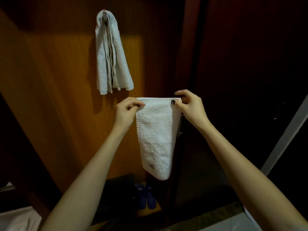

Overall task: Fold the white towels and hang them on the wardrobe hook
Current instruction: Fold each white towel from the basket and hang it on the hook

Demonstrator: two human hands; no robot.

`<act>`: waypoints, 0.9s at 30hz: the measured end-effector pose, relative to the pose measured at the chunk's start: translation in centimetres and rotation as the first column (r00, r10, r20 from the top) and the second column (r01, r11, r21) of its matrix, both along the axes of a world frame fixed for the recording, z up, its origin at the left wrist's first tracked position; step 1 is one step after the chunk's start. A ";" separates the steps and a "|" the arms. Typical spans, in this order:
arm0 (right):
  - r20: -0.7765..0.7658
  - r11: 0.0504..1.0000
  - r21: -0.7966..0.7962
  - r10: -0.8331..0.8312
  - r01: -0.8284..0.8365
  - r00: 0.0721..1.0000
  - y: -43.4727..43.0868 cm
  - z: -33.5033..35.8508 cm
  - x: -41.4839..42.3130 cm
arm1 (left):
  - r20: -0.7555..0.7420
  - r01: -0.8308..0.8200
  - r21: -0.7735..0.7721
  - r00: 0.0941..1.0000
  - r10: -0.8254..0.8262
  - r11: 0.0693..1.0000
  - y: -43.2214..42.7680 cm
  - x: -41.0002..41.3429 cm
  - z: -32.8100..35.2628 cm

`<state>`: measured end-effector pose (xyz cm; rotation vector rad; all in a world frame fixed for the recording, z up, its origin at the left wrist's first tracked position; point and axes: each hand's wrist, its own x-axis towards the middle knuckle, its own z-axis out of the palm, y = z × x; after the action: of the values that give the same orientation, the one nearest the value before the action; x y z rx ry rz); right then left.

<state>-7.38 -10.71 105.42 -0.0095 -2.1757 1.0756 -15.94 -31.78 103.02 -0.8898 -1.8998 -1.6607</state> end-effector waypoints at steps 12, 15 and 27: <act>0.010 0.979 0.137 0.151 -0.151 0.988 -0.1 -1.8 1.9 | -0.052 -0.135 -0.432 0.991 0.125 0.892 1.4 2.2 -2.1; 0.023 0.978 0.174 0.111 -0.113 0.994 -0.2 -2.3 1.8 | -0.093 -0.212 -0.411 0.977 0.190 0.887 1.7 2.5 -2.3; -0.029 0.972 0.235 -0.021 0.027 0.999 -0.2 -3.2 2.4 | 0.029 -0.020 -0.181 0.999 0.026 0.983 2.8 3.6 -2.2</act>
<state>-4.98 -10.89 102.18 0.0854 -2.2607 0.7940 -12.36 -28.94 100.85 -0.9118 -2.1007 -1.5147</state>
